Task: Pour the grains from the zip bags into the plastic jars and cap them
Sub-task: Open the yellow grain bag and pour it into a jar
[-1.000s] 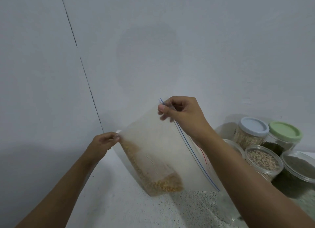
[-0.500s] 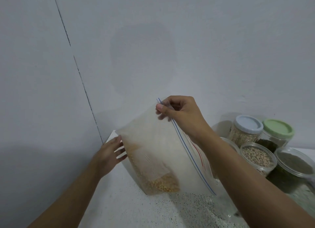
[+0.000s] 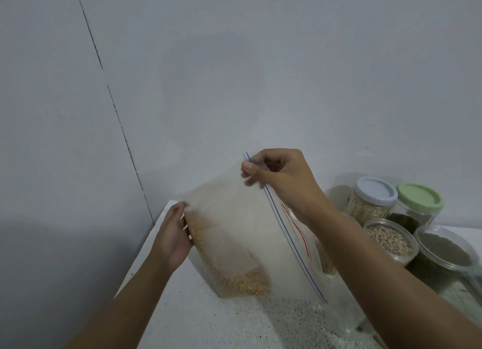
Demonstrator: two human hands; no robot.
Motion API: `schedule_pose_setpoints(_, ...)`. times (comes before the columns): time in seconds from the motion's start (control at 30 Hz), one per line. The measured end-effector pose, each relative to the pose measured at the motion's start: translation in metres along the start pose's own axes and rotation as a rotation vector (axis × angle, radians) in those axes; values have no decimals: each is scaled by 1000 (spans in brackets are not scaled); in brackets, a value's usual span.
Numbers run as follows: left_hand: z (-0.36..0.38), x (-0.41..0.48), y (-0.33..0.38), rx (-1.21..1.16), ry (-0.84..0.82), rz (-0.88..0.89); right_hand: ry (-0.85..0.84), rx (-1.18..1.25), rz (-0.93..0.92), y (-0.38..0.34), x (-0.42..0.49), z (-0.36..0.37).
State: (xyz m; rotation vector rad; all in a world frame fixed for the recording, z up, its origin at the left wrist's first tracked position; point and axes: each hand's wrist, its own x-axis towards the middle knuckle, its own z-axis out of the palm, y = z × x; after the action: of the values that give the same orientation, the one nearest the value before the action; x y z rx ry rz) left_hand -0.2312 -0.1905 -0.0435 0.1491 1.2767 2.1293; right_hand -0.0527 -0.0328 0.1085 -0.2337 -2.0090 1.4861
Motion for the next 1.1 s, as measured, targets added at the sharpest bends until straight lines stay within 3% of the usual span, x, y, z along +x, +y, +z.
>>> schedule_pose_setpoints(0.23, 15, 3, 13, -142, -29, 71, 8, 27, -37, -15, -2, 3)
schedule_pose_setpoints(0.5, 41, 16, 62, -130, -91, 197, 97, 61, -111, -39, 11, -9)
schedule_pose_setpoints(1.1, 115, -16, 99, -120, -26, 231, 105, 123, -171, -93, 12, -64)
